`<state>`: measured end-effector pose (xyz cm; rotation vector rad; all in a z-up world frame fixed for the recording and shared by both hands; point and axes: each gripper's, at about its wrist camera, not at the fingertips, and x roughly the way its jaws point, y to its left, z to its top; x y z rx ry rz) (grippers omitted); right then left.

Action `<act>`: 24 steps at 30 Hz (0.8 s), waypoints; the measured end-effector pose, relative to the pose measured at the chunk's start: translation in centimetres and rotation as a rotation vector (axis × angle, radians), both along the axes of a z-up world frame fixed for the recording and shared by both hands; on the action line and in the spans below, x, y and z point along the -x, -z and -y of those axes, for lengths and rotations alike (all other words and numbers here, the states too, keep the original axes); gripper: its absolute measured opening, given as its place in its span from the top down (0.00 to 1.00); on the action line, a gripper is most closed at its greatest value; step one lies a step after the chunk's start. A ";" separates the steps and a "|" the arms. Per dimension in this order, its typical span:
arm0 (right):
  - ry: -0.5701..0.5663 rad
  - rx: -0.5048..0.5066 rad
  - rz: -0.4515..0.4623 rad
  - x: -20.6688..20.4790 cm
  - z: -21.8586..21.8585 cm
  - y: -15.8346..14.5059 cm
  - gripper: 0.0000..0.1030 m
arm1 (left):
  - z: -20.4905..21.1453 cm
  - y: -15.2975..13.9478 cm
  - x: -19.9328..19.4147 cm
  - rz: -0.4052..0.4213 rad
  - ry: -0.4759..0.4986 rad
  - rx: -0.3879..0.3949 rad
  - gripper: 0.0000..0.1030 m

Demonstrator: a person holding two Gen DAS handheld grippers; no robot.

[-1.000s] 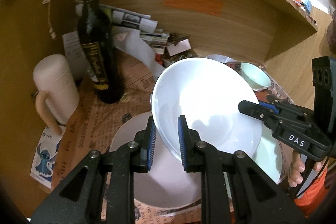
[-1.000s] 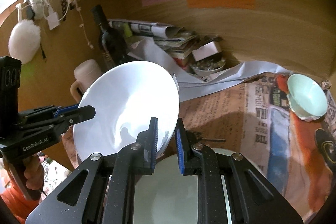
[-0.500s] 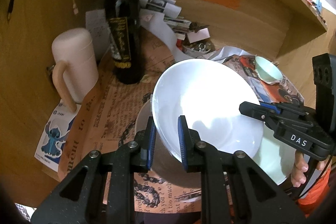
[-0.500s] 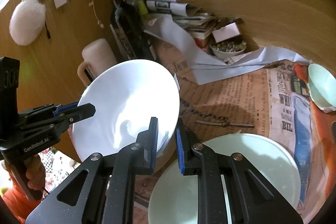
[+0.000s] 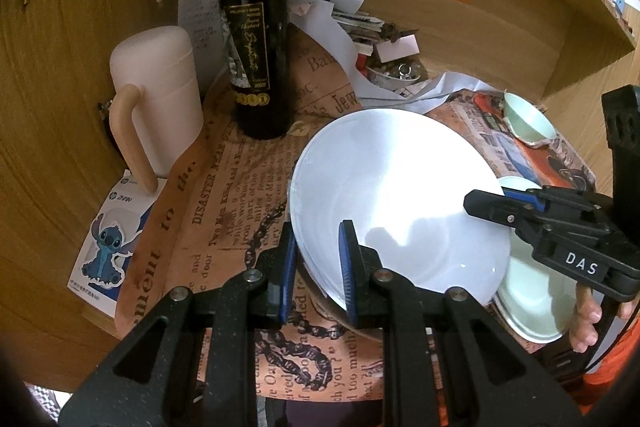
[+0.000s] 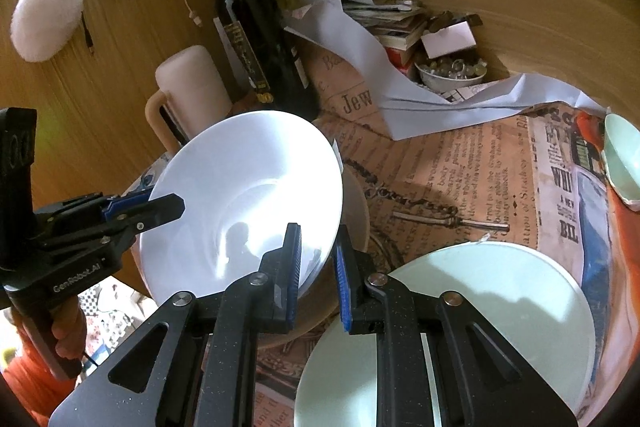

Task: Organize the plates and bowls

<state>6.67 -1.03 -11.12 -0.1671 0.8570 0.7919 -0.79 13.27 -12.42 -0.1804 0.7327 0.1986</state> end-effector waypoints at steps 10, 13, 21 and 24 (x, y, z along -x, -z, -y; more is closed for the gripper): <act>-0.007 0.026 -0.014 -0.1 -0.4 0.9 0.86 | 0.8 0.5 -0.3 -0.009 -0.015 -0.106 0.81; -0.006 0.032 -0.005 -0.1 -0.5 0.9 0.86 | 0.6 0.7 -0.5 -0.019 -0.016 -0.108 0.81; -0.018 0.084 0.054 0.3 -1.2 0.8 0.76 | 0.4 1.0 -0.9 -0.021 -0.010 -0.120 0.81; -0.036 0.089 0.067 0.7 -1.5 0.6 0.65 | 0.3 1.0 -1.0 -0.026 -0.011 -0.114 0.80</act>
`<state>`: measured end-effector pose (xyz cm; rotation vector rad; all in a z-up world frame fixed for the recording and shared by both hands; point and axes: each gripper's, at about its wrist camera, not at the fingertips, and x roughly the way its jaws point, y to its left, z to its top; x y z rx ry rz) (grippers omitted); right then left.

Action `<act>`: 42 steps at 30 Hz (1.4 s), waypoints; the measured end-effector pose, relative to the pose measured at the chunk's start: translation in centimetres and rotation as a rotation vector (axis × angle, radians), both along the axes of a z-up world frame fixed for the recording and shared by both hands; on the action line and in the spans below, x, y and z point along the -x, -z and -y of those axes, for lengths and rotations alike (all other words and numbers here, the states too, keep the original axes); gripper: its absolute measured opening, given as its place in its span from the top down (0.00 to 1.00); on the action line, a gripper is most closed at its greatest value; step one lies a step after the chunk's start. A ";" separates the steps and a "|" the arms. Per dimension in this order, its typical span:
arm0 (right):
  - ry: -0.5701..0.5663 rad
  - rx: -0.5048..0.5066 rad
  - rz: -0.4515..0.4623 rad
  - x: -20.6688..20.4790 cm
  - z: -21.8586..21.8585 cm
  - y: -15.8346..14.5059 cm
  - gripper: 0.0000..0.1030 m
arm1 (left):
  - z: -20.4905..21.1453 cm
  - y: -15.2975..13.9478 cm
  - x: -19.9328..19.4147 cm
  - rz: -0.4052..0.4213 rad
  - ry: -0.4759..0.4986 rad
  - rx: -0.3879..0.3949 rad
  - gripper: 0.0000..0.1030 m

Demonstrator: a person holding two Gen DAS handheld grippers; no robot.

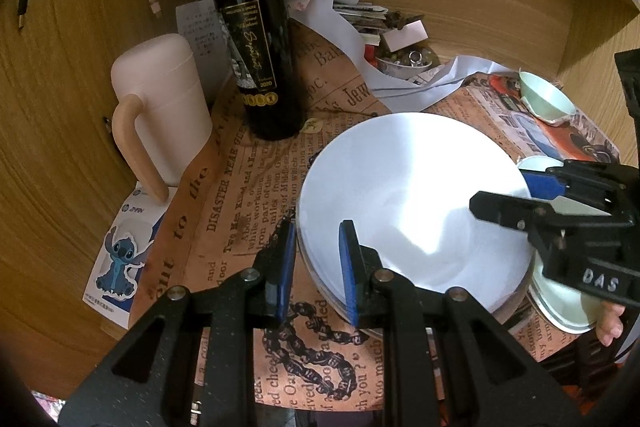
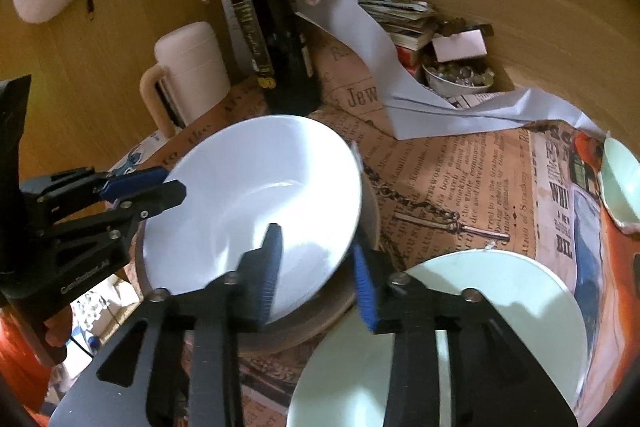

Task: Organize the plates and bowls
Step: 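Lower the white bowl onto the pale pink bowl and open the left gripper, then reach the left gripper to the mint green bowl and grasp its rim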

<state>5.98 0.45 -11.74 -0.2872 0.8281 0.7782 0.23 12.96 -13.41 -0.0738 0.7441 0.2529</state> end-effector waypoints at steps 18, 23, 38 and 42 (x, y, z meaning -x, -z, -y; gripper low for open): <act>0.115 -0.147 0.146 -0.6 4.7 -6.1 0.24 | 3.4 -7.0 0.3 0.182 0.062 -0.030 0.22; 0.205 -0.169 0.208 -1.8 8.0 -8.1 0.21 | 5.6 -9.1 -1.0 0.245 0.112 -0.059 0.15; 0.532 -0.133 0.262 -9.0 19.5 -9.6 0.19 | 11.3 -10.9 -10.9 0.189 0.256 0.000 0.05; 0.606 -0.113 0.232 -11.6 22.1 -8.5 0.19 | 12.7 -10.5 -14.3 0.131 0.281 0.027 0.05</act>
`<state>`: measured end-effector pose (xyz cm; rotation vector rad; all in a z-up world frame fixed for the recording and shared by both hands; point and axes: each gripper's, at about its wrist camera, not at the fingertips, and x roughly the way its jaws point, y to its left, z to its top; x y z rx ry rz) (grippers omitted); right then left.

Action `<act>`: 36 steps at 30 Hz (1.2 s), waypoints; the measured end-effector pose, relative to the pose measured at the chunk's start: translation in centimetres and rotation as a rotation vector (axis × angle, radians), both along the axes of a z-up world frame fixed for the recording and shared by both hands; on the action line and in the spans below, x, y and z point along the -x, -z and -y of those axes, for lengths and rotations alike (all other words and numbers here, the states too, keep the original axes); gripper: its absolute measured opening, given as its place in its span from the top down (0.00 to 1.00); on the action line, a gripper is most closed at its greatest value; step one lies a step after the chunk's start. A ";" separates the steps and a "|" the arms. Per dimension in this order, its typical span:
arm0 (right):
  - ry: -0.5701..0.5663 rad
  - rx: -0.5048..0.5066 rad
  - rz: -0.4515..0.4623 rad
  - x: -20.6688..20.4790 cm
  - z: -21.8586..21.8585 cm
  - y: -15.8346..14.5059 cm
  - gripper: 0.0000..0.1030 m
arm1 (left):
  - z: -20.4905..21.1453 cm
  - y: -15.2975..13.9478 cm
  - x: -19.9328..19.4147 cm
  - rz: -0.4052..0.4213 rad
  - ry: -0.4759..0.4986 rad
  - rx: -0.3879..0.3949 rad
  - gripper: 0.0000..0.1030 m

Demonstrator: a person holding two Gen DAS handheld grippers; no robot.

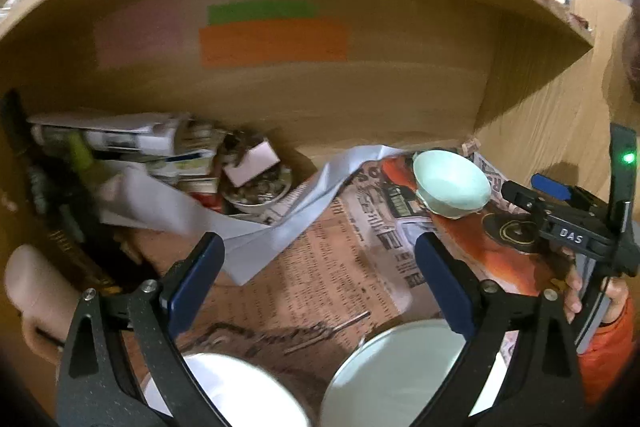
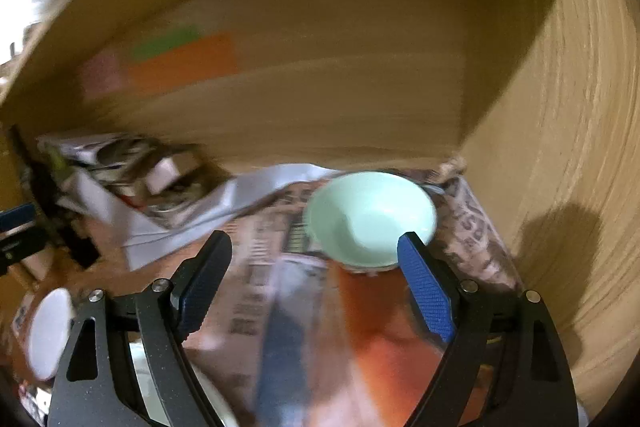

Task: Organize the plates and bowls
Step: 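Reach the left gripper to the mint green bowl and grasp its rim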

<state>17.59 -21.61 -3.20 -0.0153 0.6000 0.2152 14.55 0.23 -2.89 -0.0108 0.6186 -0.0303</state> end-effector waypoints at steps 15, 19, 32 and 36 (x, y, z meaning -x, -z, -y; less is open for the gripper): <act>0.161 0.003 -0.215 -9.2 4.9 6.1 0.38 | 4.8 4.0 -11.1 -0.192 0.089 -0.022 0.05; 0.185 -0.025 -0.254 -10.1 5.8 7.3 0.53 | 5.6 5.5 -13.1 -0.225 0.104 -0.037 0.05; 0.061 -0.028 -0.289 -9.6 4.8 8.8 0.73 | 6.6 7.9 -16.5 -0.304 0.124 -0.056 0.07; -0.040 -0.013 -0.304 -8.8 3.1 9.0 0.74 | 6.8 8.4 -16.9 -0.320 0.132 -0.074 0.13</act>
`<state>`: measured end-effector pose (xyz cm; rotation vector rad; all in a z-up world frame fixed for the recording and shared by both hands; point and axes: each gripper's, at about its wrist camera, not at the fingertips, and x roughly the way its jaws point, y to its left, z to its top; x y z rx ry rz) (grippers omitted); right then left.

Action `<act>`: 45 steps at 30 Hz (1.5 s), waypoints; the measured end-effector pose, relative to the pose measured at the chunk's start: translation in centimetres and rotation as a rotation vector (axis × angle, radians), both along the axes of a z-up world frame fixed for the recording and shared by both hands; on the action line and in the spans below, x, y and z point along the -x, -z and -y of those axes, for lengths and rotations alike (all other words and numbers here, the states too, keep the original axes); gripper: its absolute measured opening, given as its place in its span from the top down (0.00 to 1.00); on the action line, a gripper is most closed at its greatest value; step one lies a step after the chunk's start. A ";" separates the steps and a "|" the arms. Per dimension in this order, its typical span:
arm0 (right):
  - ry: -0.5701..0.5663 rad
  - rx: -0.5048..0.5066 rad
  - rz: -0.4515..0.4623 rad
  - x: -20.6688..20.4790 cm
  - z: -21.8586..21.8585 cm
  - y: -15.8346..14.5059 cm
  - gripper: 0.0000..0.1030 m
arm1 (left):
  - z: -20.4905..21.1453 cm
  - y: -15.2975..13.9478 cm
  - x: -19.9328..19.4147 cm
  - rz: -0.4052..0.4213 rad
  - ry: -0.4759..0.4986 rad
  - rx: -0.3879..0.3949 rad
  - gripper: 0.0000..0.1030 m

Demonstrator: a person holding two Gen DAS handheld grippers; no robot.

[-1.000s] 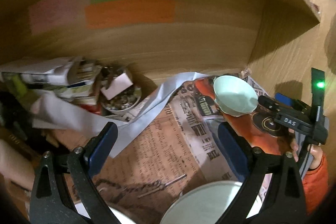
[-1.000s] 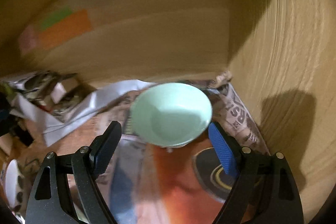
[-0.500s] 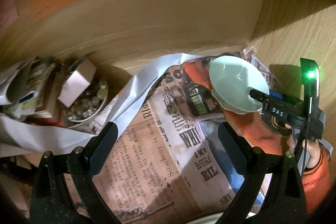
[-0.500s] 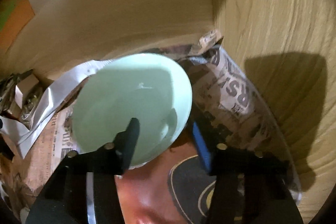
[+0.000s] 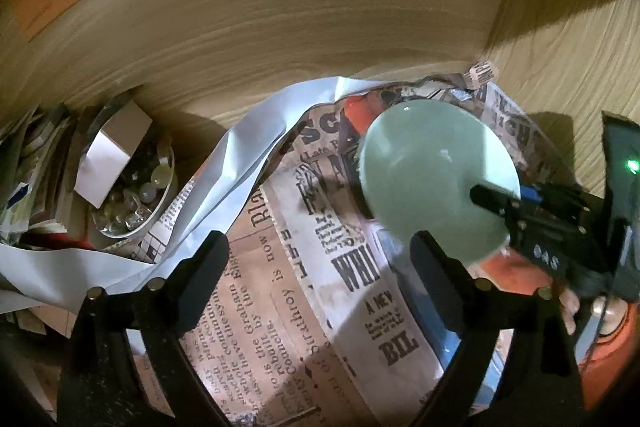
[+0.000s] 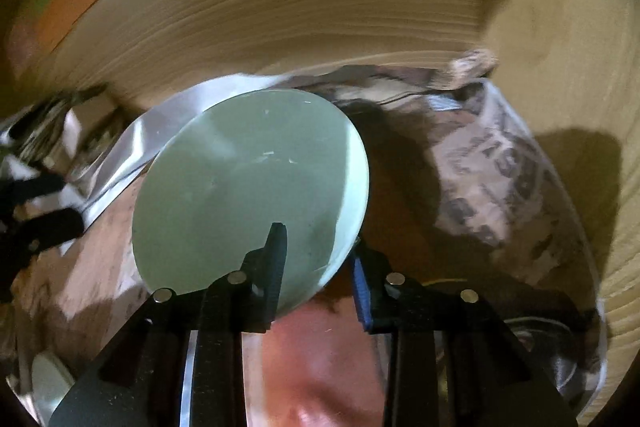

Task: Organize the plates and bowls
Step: 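Reach the left gripper to the mint green bowl and grasp its rim, then lift the mint green bowl with the left gripper toward the bowl stack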

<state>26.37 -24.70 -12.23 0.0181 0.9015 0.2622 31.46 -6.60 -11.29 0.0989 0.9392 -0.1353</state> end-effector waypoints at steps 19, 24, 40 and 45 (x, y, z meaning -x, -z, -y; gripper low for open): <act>-0.159 -0.011 0.000 1.0 -2.6 0.0 0.74 | 1.3 4.5 -1.3 -0.156 0.057 -0.044 0.80; -0.154 -0.016 0.004 1.2 -2.6 -0.4 0.75 | 1.4 4.3 -1.2 -0.149 0.060 -0.054 0.80; -0.138 -0.047 0.132 4.0 -2.8 -4.9 0.75 | 0.7 -0.2 2.5 -0.024 0.065 -0.042 0.80; -0.139 -0.045 0.175 5.5 -3.3 -6.4 0.75 | 0.3 -1.7 4.4 0.022 0.061 -0.026 0.80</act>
